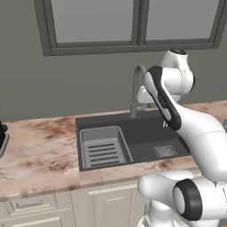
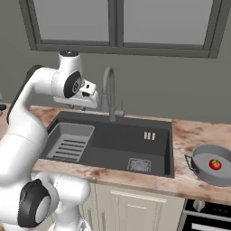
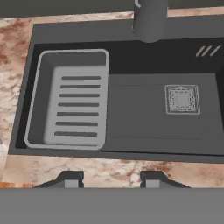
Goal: Dump the tomato from the pot into the sink. Then turn on the water and wash the tomato. Then turn off the water and put the tomato back in the pot.
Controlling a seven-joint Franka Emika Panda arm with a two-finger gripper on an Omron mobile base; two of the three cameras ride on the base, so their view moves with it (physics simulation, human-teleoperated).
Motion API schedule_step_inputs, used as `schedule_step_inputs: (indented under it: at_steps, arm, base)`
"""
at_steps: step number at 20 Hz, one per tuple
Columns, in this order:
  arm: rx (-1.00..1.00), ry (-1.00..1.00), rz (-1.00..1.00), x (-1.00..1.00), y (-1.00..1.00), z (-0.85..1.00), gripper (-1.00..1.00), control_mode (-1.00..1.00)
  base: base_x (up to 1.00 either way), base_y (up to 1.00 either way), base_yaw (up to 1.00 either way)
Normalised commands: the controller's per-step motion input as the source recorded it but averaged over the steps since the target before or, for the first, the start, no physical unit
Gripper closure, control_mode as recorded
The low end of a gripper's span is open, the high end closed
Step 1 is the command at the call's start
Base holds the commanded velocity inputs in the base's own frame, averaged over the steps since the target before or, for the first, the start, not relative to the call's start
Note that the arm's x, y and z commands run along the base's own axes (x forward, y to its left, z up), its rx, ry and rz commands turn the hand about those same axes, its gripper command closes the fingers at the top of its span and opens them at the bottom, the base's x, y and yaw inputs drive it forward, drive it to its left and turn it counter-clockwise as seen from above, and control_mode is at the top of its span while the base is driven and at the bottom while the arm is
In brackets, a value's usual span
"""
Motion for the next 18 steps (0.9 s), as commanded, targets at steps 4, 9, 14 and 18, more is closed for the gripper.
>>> schedule_step_inputs:
  at_steps: [4, 9, 14, 18]
  arm:
    - [0.0, 0.0, 0.0, 0.0, 0.0, 0.0, -1.0, 1.0]
    - [0.0, 0.0, 0.0, 0.0, 0.0, 0.0, -1.0, 1.0]
    - [0.0, 0.0, 0.0, 0.0, 0.0, 0.0, -1.0, 1.0]
    - [0.0, 0.0, 0.0, 0.0, 0.0, 0.0, -1.0, 1.0]
  base:
    - [-0.01, 0.0, 0.0]
    - [-0.55, -0.05, -0.02]
    - [-0.64, -0.29, -0.01]
    - [-0.08, -0.43, 0.0]
